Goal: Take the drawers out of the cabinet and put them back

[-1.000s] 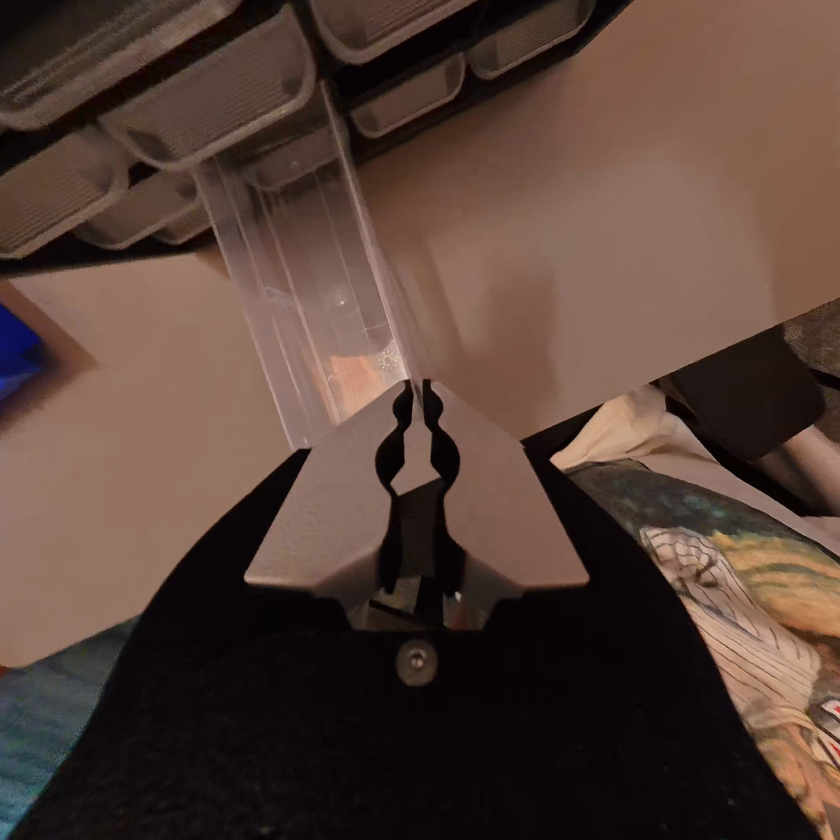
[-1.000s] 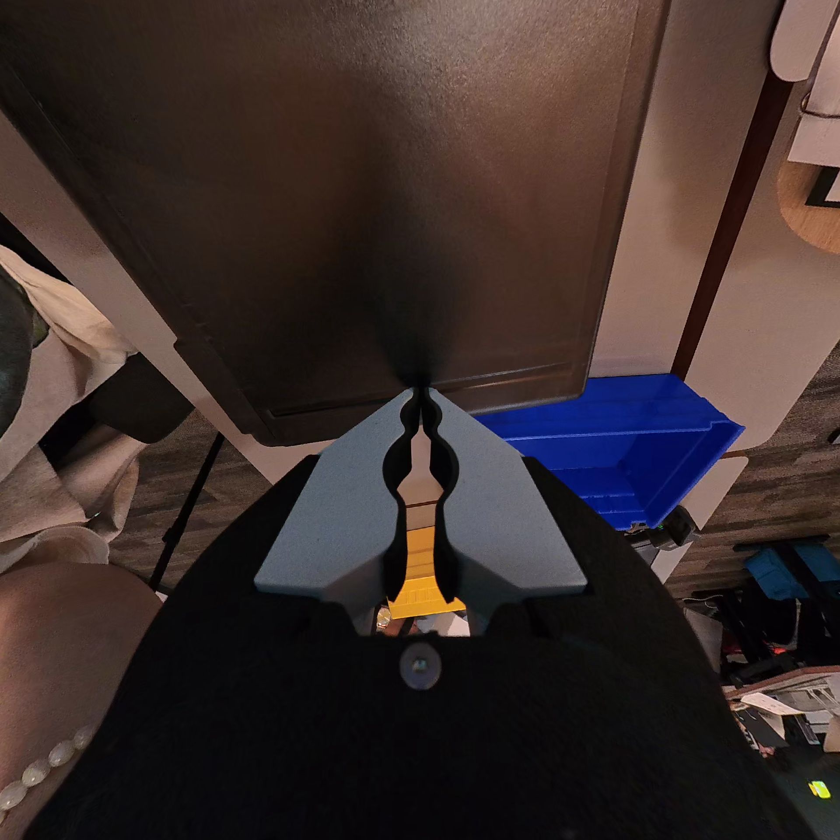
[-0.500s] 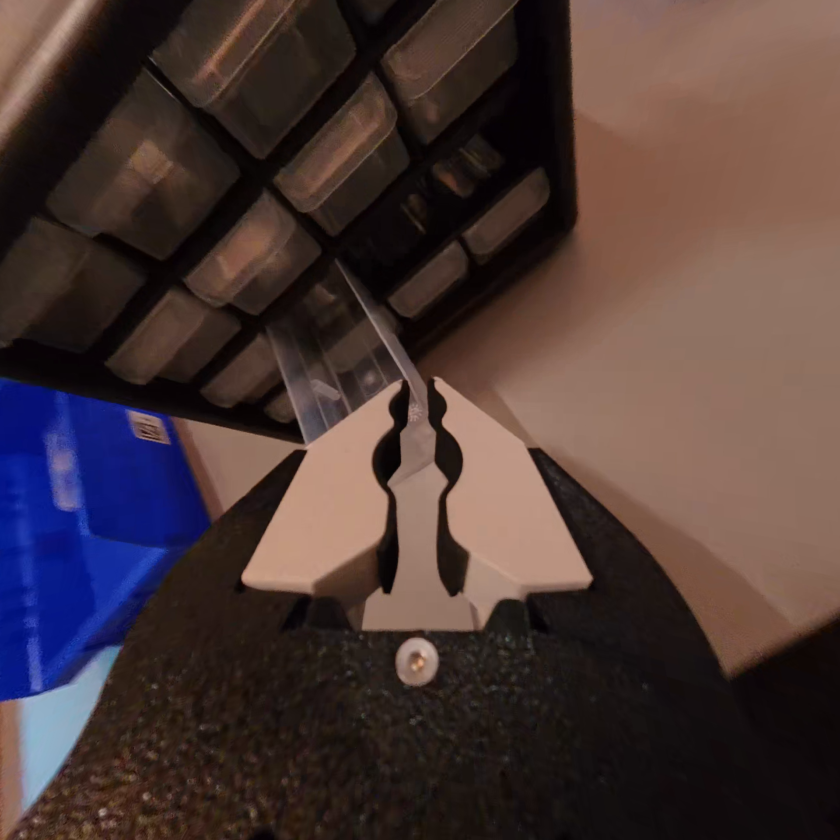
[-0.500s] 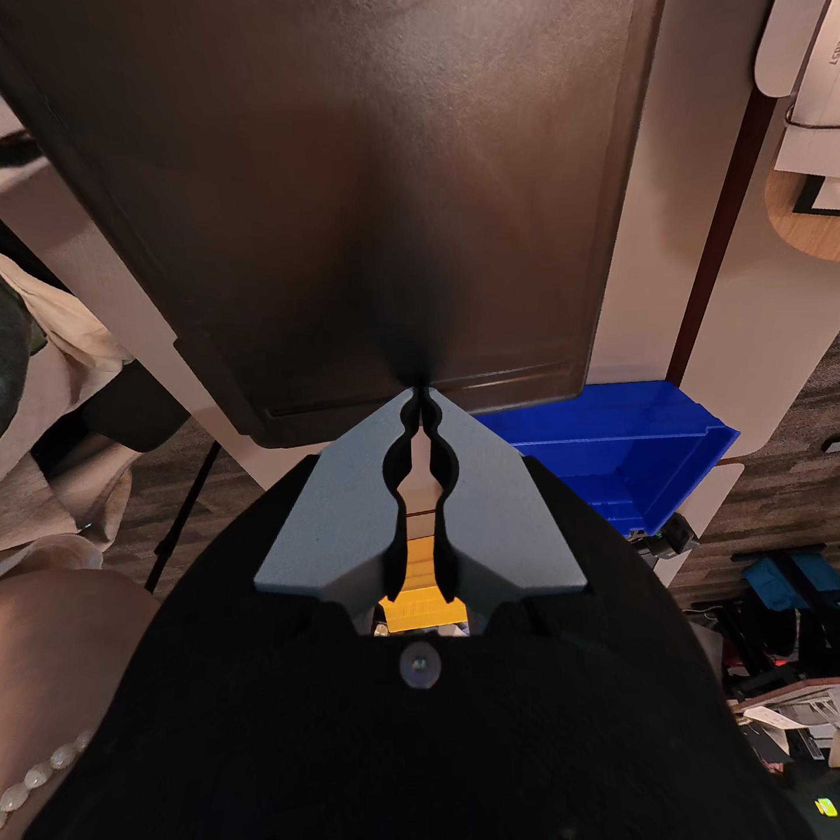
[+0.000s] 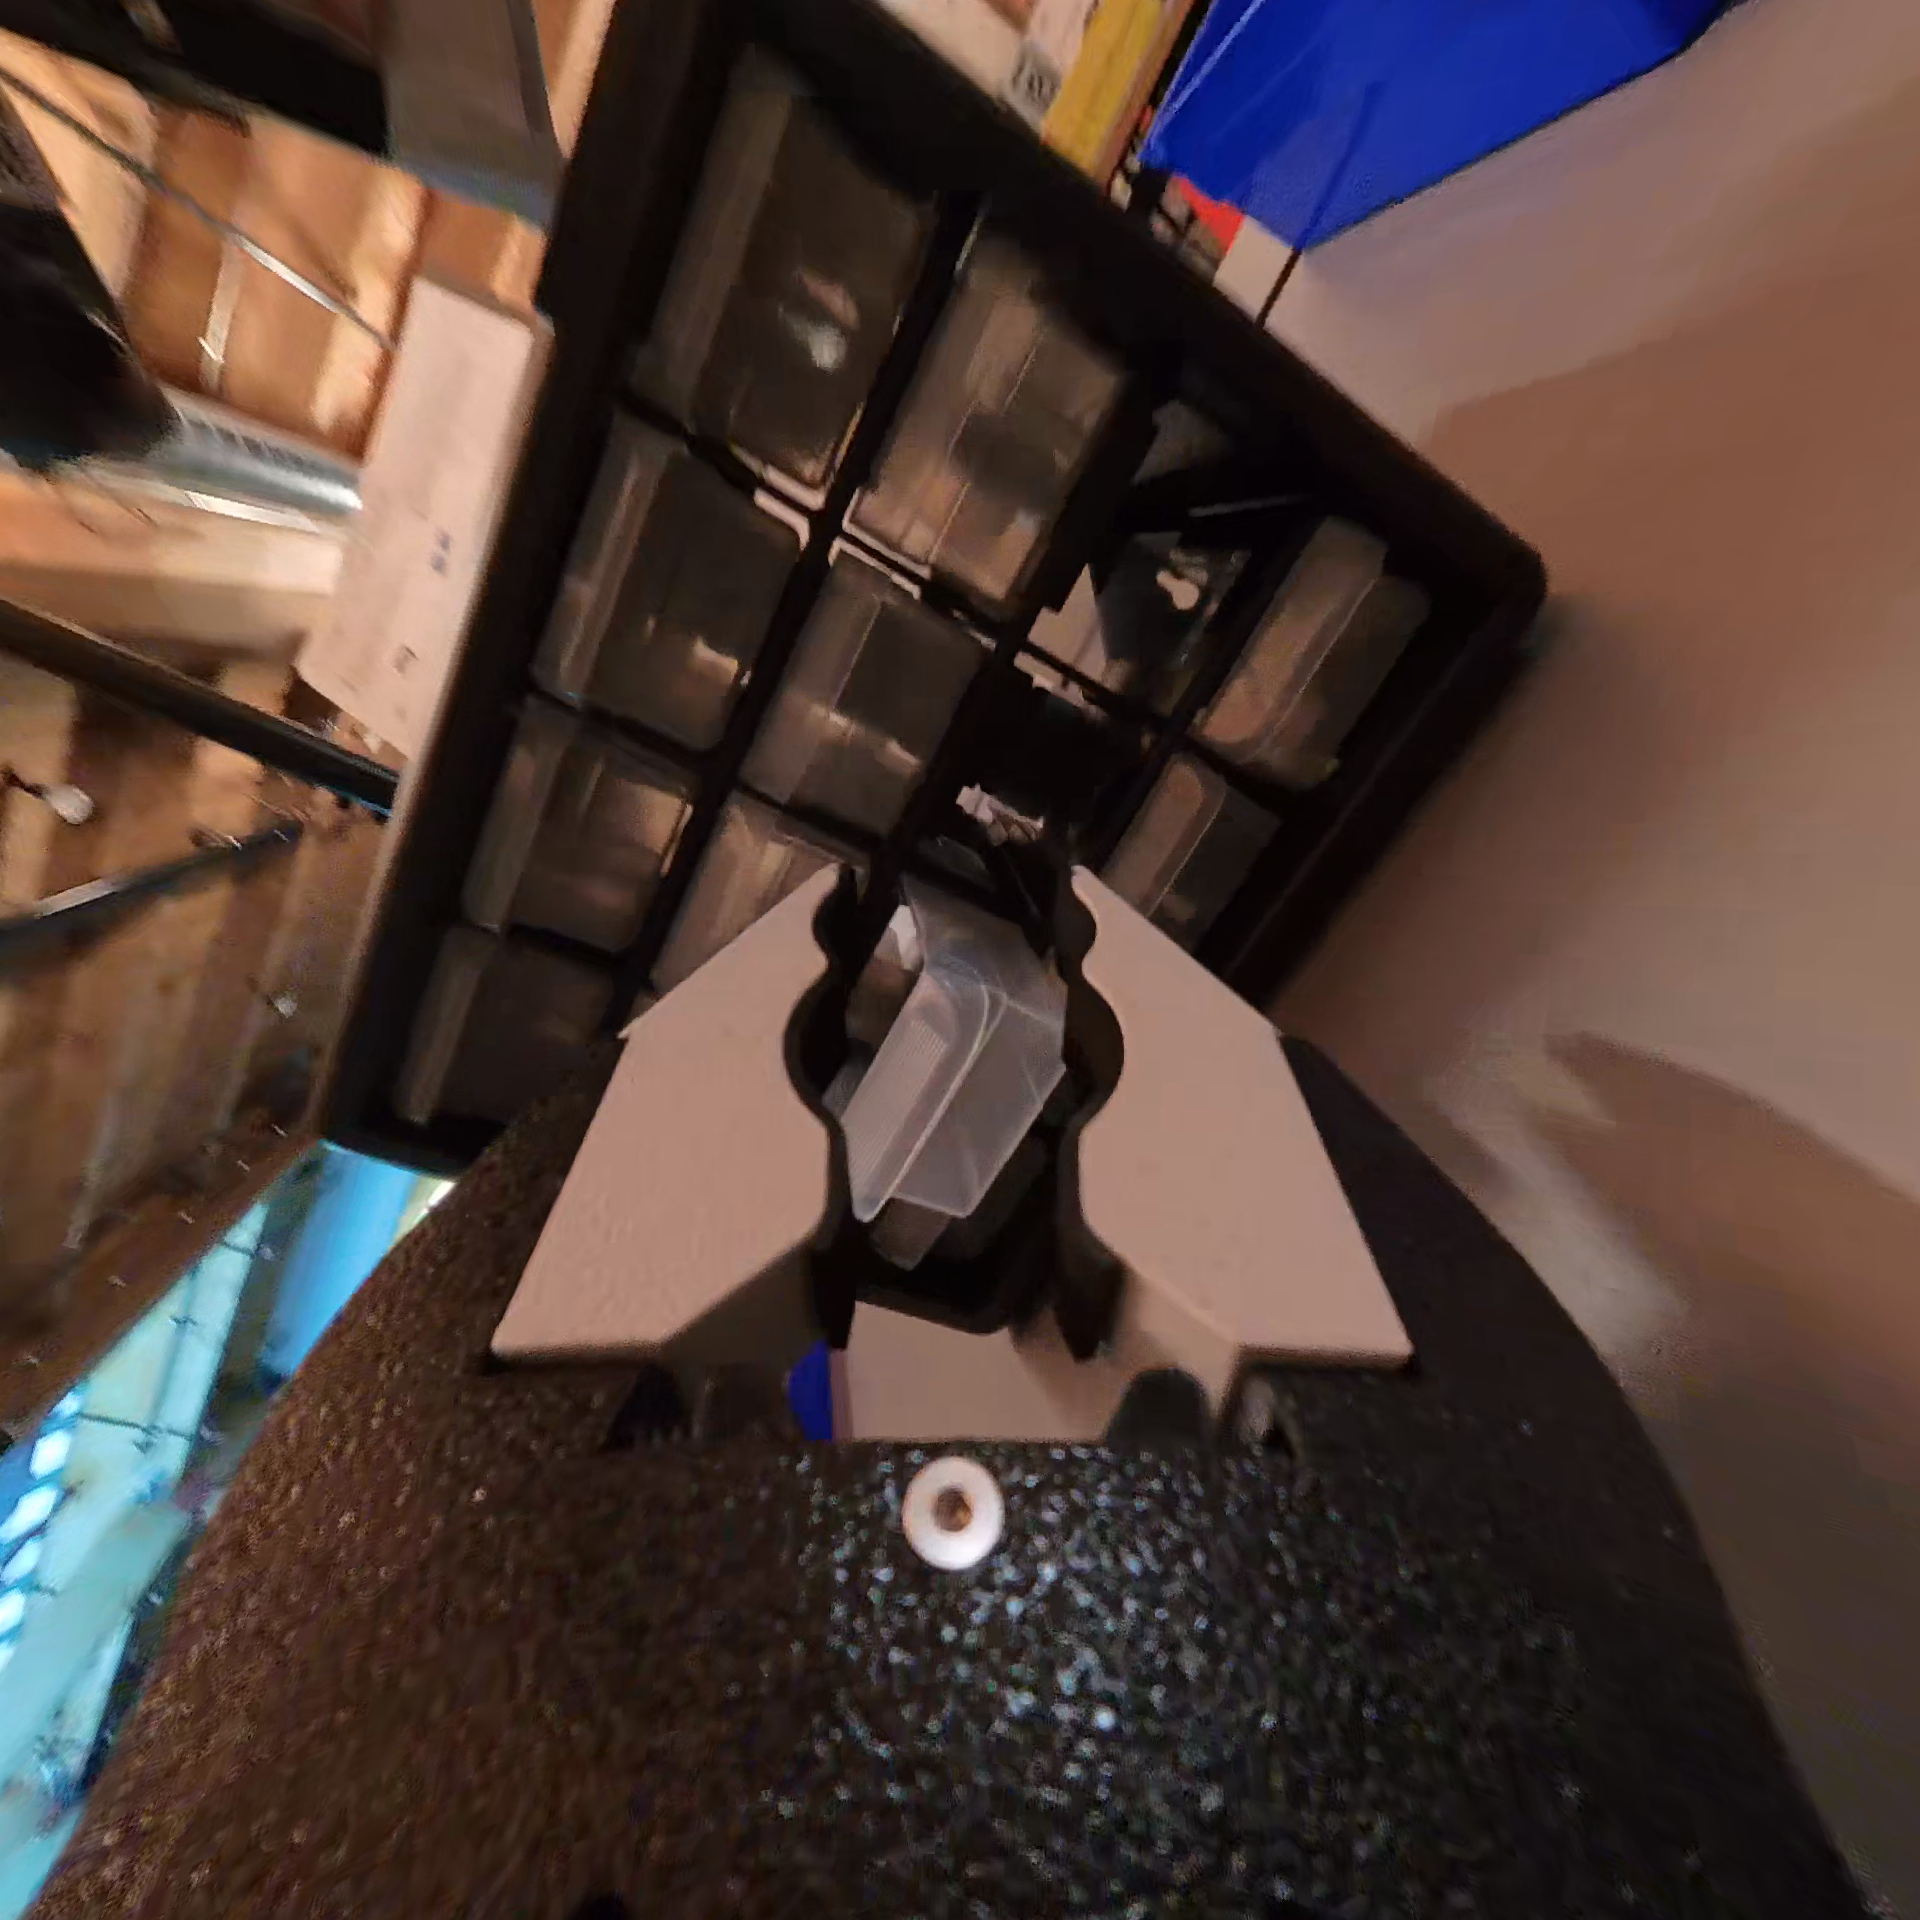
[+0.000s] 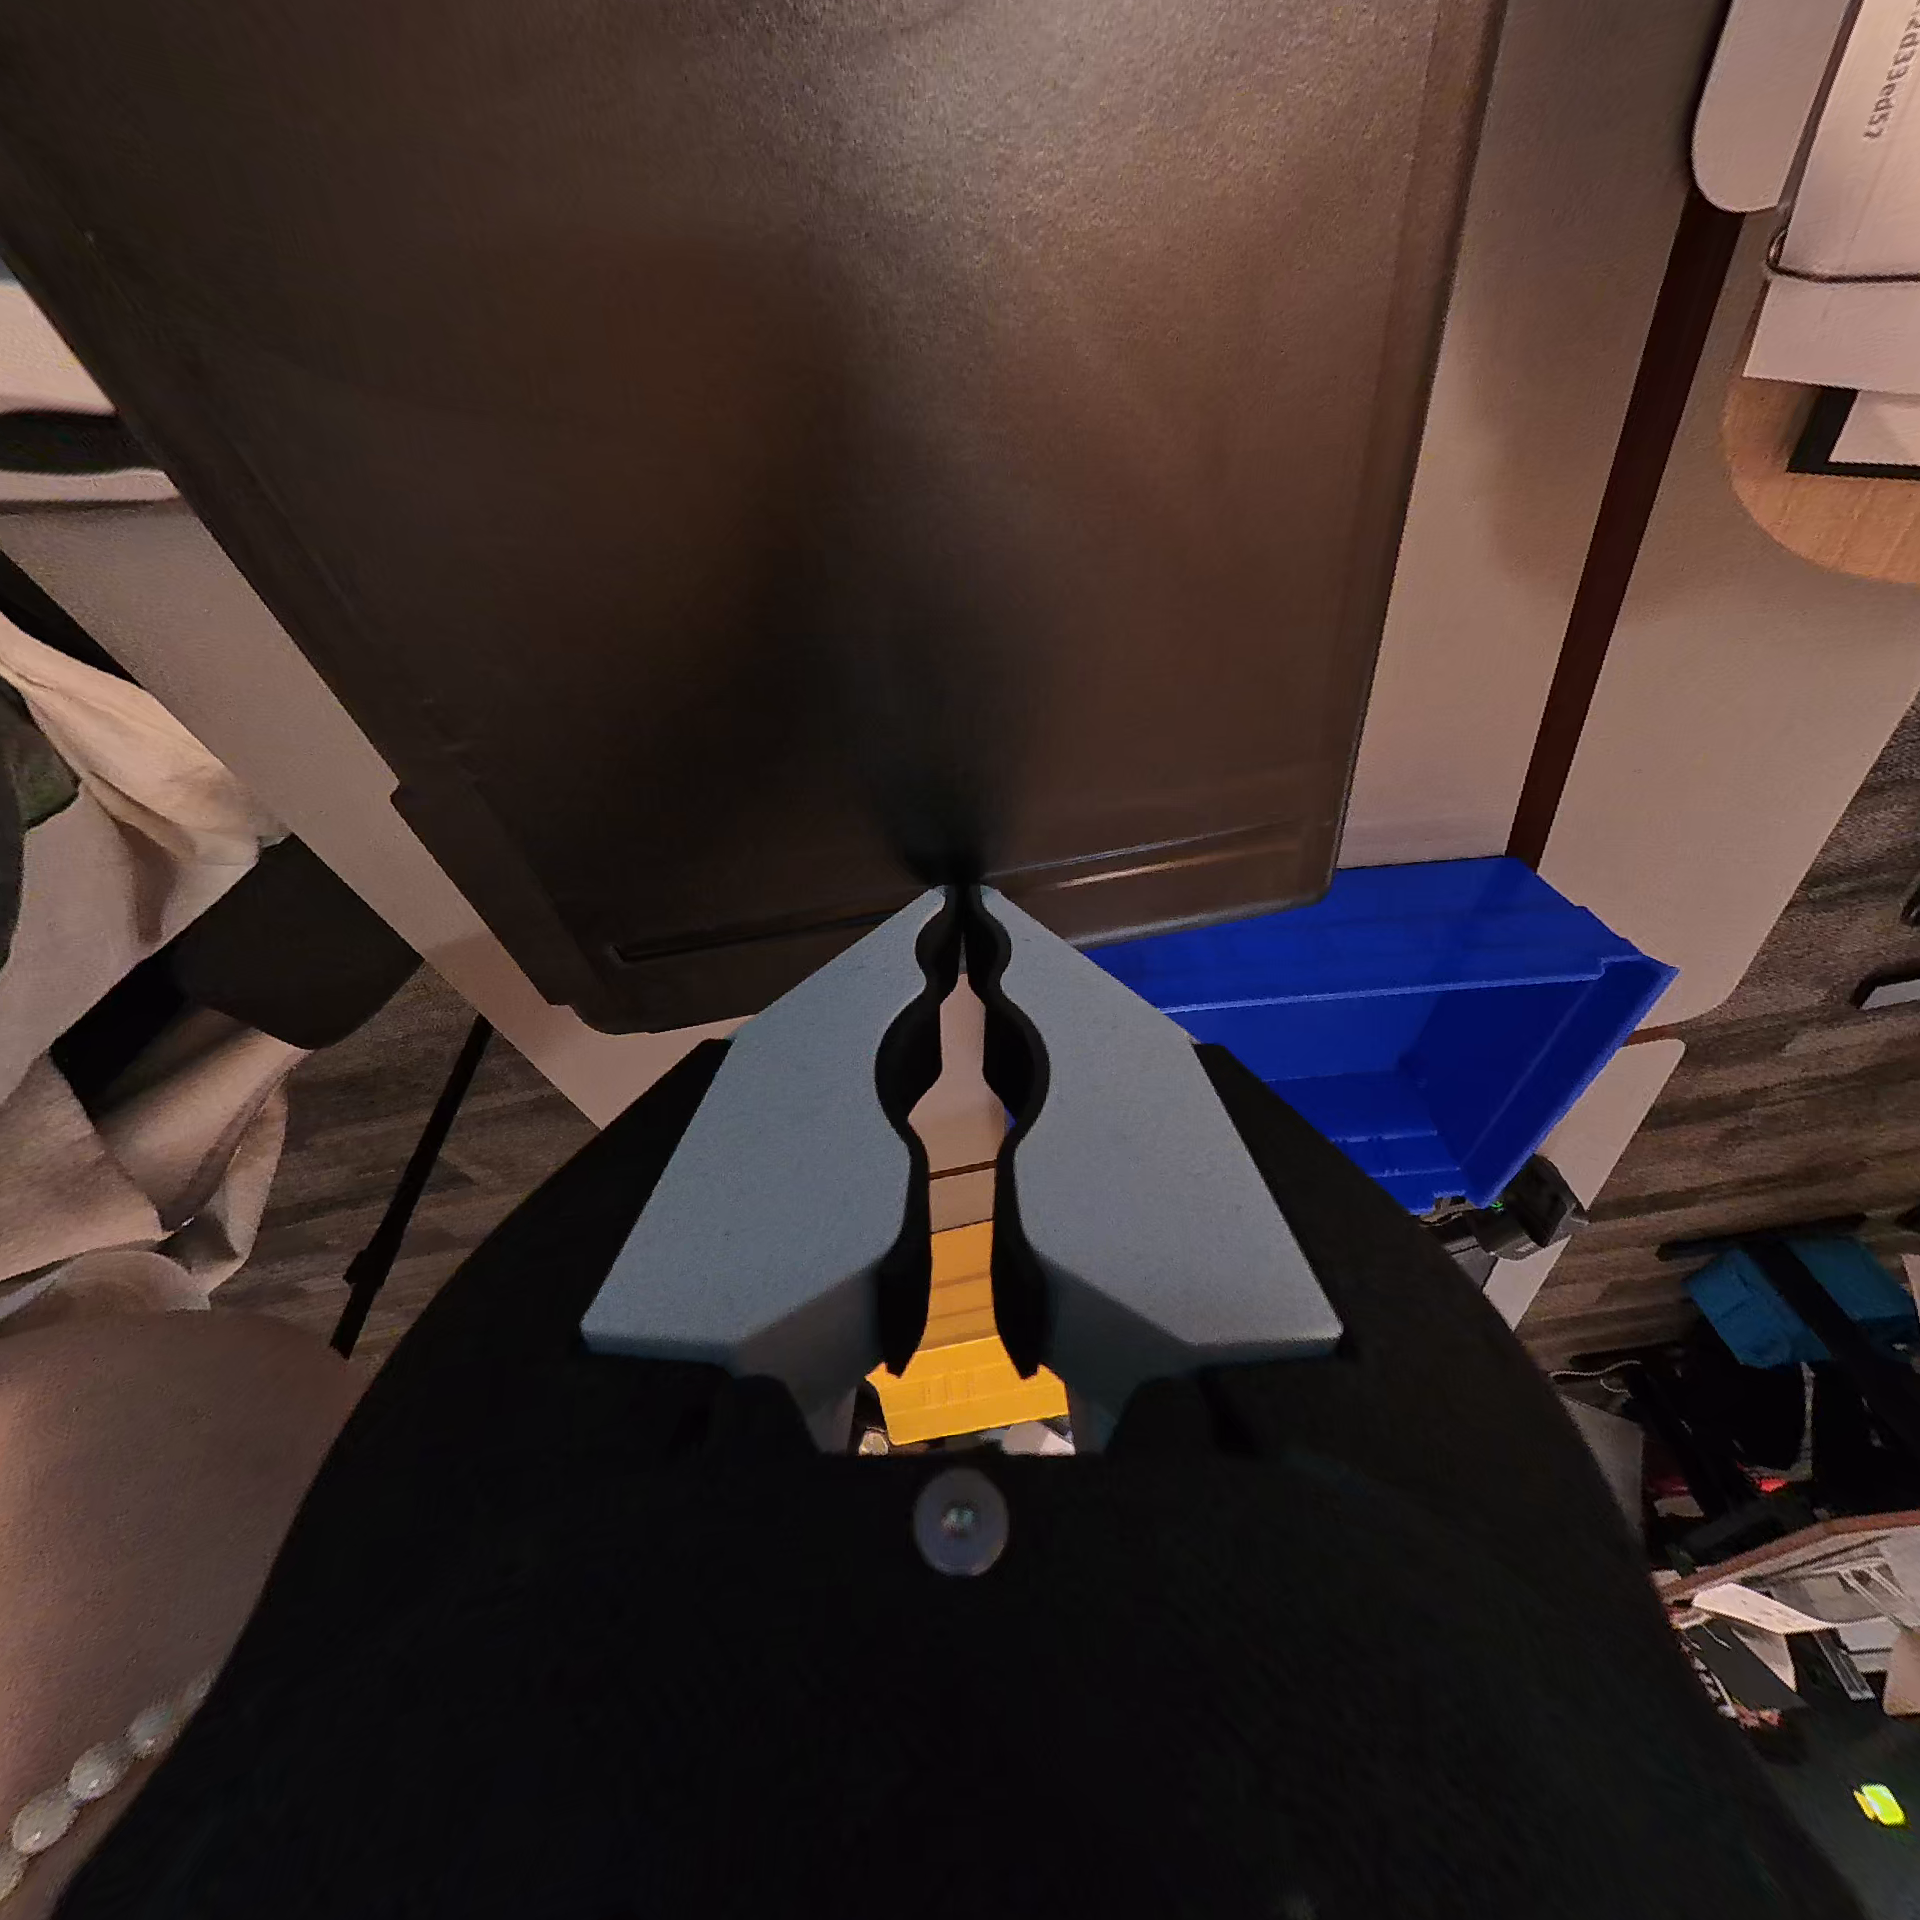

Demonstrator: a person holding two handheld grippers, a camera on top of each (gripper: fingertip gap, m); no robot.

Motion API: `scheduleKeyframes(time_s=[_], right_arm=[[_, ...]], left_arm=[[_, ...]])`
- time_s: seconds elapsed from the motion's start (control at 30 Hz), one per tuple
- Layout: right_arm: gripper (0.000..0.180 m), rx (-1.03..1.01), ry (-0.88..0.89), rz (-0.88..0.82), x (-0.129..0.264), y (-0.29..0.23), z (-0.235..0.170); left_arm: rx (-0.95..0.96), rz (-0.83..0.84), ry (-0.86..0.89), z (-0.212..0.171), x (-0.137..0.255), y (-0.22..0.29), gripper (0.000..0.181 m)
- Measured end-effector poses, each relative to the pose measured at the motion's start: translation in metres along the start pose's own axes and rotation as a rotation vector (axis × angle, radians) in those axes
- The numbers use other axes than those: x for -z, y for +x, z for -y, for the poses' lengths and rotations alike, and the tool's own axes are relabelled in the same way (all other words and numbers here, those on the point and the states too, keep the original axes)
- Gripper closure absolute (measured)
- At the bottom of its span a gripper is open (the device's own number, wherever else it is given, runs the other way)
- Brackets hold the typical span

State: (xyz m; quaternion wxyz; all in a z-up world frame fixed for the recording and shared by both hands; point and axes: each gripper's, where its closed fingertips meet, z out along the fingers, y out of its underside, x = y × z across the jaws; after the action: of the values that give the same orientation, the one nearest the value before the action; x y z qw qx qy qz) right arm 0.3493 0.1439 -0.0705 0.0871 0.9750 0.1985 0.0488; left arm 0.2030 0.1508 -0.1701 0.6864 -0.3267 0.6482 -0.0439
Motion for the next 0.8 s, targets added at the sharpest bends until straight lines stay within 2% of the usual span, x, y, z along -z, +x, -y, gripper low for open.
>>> scheduleKeyframes(time_s=[0.07,0.13,0.2,0.33,0.8], right_arm=[[0.180,-0.001,0.006,0.008,0.000,0.000,0.000],[0.180,0.000,0.008,0.013,0.000,0.000,0.000],[0.180,0.000,0.002,0.014,0.000,0.000,0.000],[0.180,-0.002,-0.024,0.004,0.000,0.000,0.000],[0.180,-0.006,-0.037,-0.003,0.000,0.000,-0.001]], left_arm=[[-0.054,0.050,0.057,0.004,0.016,-0.002,0.154],[-0.162,0.123,0.106,0.002,0.034,-0.004,0.181],[-0.299,0.216,0.117,-0.008,0.044,-0.009,0.181],[-0.481,0.217,0.002,-0.044,0.033,-0.003,0.181],[-0.463,0.224,-0.031,-0.050,-0.008,-0.011,0.181]])
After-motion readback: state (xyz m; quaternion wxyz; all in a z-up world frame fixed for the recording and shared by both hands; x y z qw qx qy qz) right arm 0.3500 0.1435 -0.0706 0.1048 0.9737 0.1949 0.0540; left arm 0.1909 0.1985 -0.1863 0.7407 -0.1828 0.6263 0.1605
